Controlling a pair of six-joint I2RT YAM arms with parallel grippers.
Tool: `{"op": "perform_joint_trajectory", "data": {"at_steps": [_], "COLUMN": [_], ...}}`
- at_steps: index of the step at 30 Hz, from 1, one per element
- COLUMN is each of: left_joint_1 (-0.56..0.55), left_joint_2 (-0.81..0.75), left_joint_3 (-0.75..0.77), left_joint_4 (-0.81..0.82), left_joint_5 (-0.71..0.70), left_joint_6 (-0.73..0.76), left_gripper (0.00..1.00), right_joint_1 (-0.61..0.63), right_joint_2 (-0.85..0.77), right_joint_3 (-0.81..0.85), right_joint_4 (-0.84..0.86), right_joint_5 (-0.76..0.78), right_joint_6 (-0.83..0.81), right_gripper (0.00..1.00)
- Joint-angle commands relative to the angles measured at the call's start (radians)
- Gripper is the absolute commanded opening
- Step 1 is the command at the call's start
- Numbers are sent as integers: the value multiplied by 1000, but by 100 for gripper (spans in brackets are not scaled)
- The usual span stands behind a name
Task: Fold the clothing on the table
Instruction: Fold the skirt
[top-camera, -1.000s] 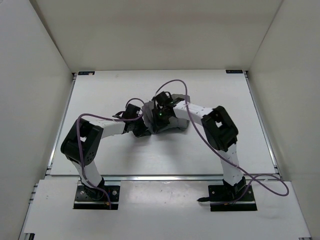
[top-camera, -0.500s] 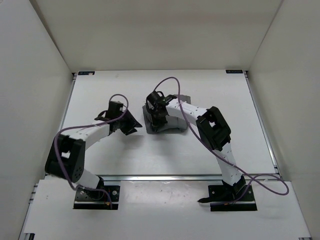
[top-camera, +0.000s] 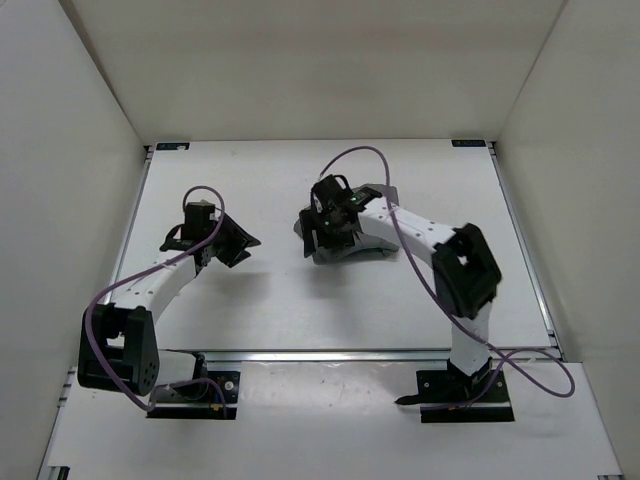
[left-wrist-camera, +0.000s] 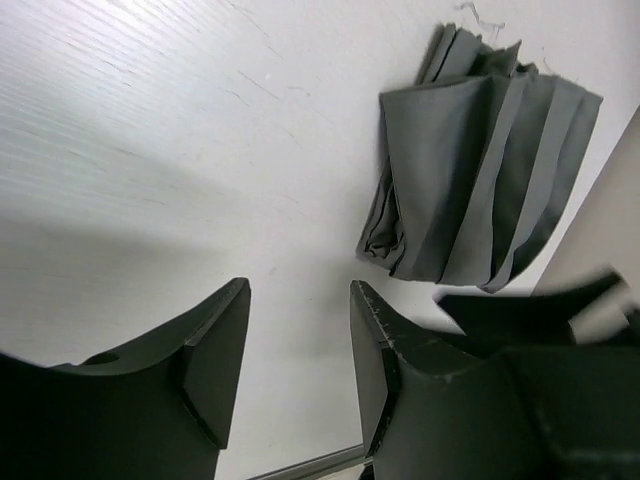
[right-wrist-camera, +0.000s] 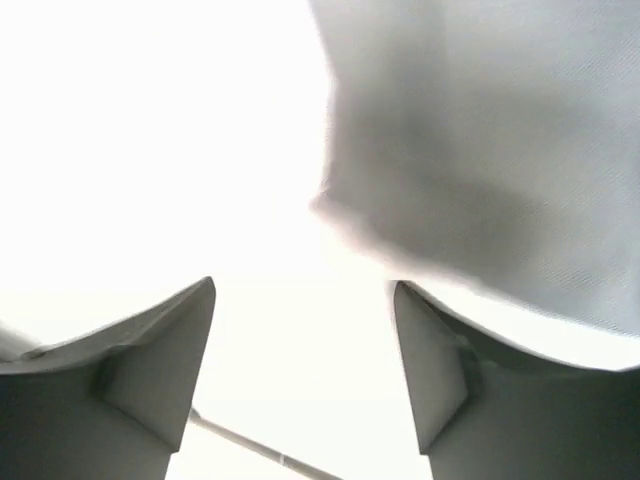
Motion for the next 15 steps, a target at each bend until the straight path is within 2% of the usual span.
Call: {"op": "perform_joint_trajectory", "data": {"at_steps": [1,8,12,15], "left_joint_1": [37,28,17,25], "left_joint_2": [-65,-54,-60,-57], "left_joint_3": [1,3,-13,-5], "left_joint_4": [-20,-31,-14,-23], "left_joint_5": [22,35,42,46], "left_joint_6": [13,36,33,43], "left_gripper": [55,55,54,54], "right_joint_1": [17,-22,-52,-23], "right_joint_2": [-265,-365,-442,-396], "right_joint_3": [-86,-133,-257,-263], "right_joint_4": [228,55,58,12], "right_joint_5": [-194,-81,-24,112], "right_joint_6": [-39,-19,-11,-74], "right_gripper": [73,81,83,86]}}
